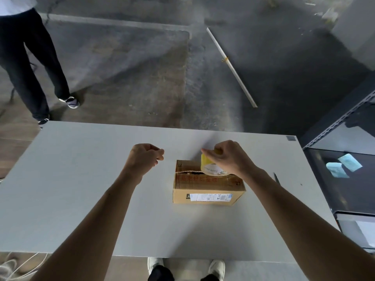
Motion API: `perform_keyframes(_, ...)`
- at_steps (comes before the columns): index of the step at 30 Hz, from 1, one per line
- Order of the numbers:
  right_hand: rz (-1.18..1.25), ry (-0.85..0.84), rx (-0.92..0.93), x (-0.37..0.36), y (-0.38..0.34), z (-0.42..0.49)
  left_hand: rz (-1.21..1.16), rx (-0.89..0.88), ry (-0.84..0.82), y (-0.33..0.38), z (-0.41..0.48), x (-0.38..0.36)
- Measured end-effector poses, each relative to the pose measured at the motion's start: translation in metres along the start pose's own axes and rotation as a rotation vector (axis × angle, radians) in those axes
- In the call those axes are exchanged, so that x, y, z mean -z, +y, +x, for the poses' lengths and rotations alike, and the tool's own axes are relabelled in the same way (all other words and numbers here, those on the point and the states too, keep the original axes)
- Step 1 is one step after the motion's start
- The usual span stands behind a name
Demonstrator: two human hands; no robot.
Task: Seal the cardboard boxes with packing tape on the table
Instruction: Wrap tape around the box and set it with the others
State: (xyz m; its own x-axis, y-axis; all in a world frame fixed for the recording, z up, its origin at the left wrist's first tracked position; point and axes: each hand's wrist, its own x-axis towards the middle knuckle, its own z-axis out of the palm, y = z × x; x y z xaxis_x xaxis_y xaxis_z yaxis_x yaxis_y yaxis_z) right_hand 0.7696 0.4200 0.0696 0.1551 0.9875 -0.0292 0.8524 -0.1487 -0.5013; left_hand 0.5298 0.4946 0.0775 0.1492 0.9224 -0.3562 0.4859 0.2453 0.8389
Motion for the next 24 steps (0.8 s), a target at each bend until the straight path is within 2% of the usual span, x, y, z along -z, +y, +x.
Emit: perform_keyframes(24, -0.256, -0.139, 0.068, -0.025, -0.015, -0.008, -0.119, 0.135, -0.033, -0.072, -0.003, -0.003)
